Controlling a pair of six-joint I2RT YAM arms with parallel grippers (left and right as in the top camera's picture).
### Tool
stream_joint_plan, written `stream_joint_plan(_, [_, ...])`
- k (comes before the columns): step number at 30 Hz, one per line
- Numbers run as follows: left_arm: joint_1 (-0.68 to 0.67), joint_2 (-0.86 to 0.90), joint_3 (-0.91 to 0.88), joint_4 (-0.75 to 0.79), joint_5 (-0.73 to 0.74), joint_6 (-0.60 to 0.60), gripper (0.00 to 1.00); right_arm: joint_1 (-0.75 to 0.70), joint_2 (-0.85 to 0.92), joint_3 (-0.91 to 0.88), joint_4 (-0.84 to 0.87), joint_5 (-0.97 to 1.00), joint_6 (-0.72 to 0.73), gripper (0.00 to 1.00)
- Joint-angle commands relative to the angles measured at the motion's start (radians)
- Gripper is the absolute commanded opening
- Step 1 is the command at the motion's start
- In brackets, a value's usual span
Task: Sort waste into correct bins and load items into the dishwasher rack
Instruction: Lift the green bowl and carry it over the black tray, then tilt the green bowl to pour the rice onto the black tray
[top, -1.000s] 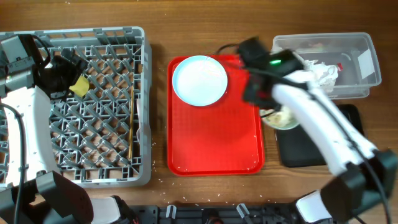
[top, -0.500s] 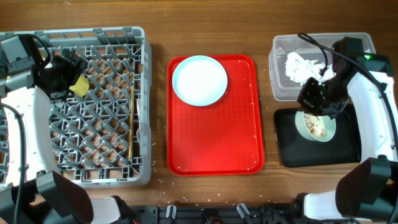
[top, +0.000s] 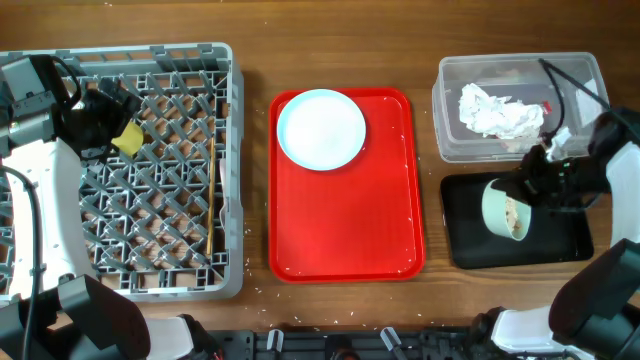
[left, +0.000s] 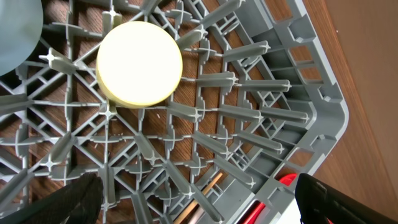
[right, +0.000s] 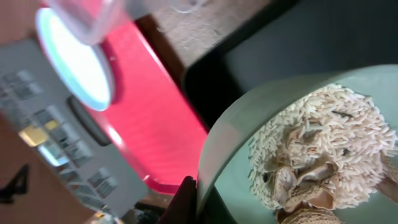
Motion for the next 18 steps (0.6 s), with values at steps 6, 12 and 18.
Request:
stream_joint_plan(6, [0.004,-0.014,-0.004,0.002,0.005,-0.006,1.00,-0.121,-0.002,-0.002,0.015,-0.176,-0.001,0.04])
stream_joint_plan(12, [0.004,-0.014,-0.004,0.002,0.005,-0.006,1.00,-0.214,0.023,-0.016,0.034,-0.277,-0.008,0.04])
stream_joint_plan(18, [0.004,-0.014,-0.004,0.002,0.005,-0.006,1.00,-0.271,0.074,-0.016,-0.021,-0.403,-0.026,0.04])
